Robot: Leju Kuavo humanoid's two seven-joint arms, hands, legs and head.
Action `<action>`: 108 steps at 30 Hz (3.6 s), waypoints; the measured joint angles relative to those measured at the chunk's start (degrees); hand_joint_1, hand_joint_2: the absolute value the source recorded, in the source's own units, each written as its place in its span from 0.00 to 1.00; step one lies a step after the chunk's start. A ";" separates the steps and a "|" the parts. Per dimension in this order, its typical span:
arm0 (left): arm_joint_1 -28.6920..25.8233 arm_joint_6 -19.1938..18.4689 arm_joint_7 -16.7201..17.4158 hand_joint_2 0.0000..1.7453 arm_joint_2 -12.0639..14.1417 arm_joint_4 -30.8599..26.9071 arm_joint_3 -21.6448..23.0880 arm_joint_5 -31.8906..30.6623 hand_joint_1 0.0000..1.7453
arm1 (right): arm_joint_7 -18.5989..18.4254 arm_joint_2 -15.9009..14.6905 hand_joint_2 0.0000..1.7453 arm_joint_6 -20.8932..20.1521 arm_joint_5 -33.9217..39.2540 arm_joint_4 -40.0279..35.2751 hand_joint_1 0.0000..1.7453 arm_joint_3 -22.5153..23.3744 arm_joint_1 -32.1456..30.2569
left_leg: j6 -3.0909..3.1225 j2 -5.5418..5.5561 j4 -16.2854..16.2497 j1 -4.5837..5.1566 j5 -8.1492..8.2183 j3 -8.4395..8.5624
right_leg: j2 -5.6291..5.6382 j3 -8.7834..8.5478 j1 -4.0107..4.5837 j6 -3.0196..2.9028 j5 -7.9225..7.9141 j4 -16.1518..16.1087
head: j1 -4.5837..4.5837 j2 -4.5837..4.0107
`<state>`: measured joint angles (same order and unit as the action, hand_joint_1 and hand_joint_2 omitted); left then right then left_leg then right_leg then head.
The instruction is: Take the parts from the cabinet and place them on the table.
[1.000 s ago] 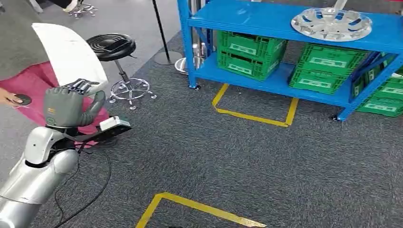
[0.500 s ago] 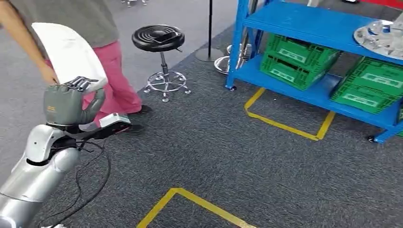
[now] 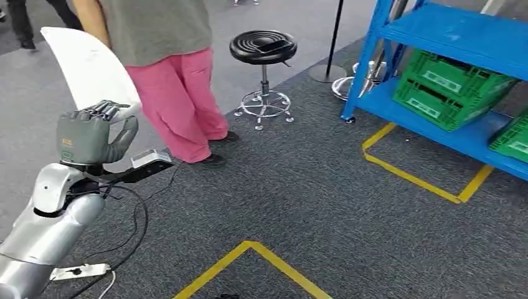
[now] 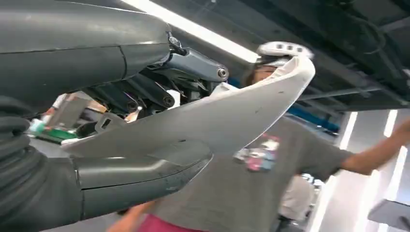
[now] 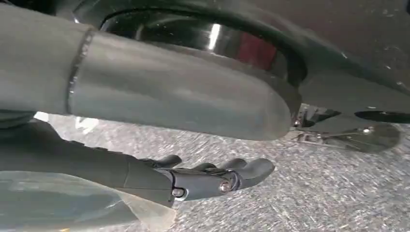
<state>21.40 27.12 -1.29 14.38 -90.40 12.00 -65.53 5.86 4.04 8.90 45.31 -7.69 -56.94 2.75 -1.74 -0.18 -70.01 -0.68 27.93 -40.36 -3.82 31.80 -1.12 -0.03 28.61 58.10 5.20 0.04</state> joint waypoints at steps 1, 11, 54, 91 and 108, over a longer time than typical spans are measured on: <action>0.16 0.00 0.00 1.00 0.00 0.07 0.02 0.00 1.00 | -1.00 0.00 0.00 -0.17 0.22 0.04 0.00 0.00 0.08 | 0.20 -0.79 4.86 0.05 -2.19 2.65 | -0.61 -0.20 0.00 0.17 0.11 0.00 | -0.02 0.00; 2.27 -0.35 -0.02 1.00 -0.63 1.25 0.61 0.17 1.00 | -11.90 -0.37 0.00 -0.13 3.13 0.83 0.00 0.02 0.48 | 3.57 0.53 12.00 0.60 -3.06 5.57 | 3.52 5.41 0.47 2.42 7.81 12.87 | -0.74 0.00; 6.21 -1.51 0.24 1.00 -2.67 6.54 3.41 0.20 1.00 | -22.96 -0.70 0.00 0.57 3.63 1.57 0.00 -2.86 0.50 | 1.35 6.23 10.73 0.60 -3.86 3.19 | 5.65 -0.35 -0.05 0.57 -0.41 -0.68 | -0.40 0.00; 5.93 -1.33 -0.96 1.00 0.31 8.22 2.56 0.70 1.00 | -22.39 0.61 0.00 2.34 2.97 1.57 0.00 -5.18 0.89 | 0.39 0.52 -3.06 -0.19 1.20 -2.96 | 0.72 -0.25 0.29 0.01 -0.32 -0.84 | 0.42 0.00; 1.50 2.69 -1.86 1.00 1.31 8.07 2.36 1.66 1.00 | -12.77 0.61 0.00 3.02 6.75 1.70 0.00 -4.96 0.13 | 3.72 5.31 11.76 0.60 -3.19 4.98 | 4.82 4.52 0.48 1.98 0.85 6.62 | -0.48 0.00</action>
<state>22.90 29.81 -3.15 15.69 -82.34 14.36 -63.86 -6.91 4.66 11.91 52.06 -5.99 -61.90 2.89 1.98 5.13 -58.25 -0.07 24.73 -35.38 1.00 36.32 -0.64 1.95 29.46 64.72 4.72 0.04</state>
